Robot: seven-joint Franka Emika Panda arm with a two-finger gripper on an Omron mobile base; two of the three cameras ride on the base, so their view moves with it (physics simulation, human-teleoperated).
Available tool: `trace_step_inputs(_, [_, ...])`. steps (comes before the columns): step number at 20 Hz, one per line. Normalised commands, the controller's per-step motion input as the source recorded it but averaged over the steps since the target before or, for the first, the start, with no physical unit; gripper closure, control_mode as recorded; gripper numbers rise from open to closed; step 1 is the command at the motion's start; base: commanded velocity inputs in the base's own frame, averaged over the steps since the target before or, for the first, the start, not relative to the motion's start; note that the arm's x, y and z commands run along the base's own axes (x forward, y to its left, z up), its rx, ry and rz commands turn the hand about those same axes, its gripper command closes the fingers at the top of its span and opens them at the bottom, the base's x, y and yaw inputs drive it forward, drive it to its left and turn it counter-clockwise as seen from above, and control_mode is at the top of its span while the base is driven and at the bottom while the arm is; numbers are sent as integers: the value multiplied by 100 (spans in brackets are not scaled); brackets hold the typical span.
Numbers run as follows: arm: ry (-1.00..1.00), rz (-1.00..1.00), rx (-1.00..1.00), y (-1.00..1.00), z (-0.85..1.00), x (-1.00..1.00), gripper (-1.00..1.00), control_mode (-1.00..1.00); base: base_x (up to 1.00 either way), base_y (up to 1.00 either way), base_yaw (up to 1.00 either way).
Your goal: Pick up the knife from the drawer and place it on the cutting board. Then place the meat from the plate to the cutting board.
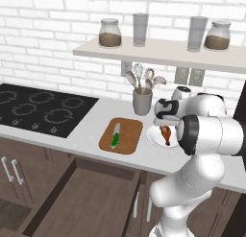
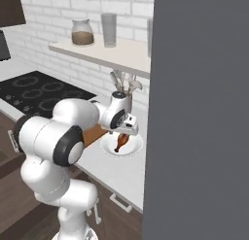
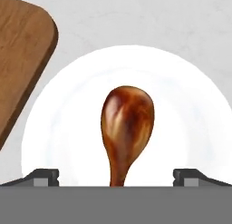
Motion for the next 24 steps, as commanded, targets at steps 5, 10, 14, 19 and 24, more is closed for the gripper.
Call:
trace_step_inputs(5, [5,0,0,0,-34,26,-100,-100,0,0,0])
trace_step_inputs(10, [3,0,0,0,-40,2,-100,-100,0,0,0])
trace_step_inputs(14, [2,0,0,0,-33,3,-100,-100,0,0,0])
trace_step_inputs(19, [5,0,0,0,-32,4,100,-100,0,0,0])
trace_step_inputs(24, [1,0,0,0,-6,0,100,-100,0,0,0])
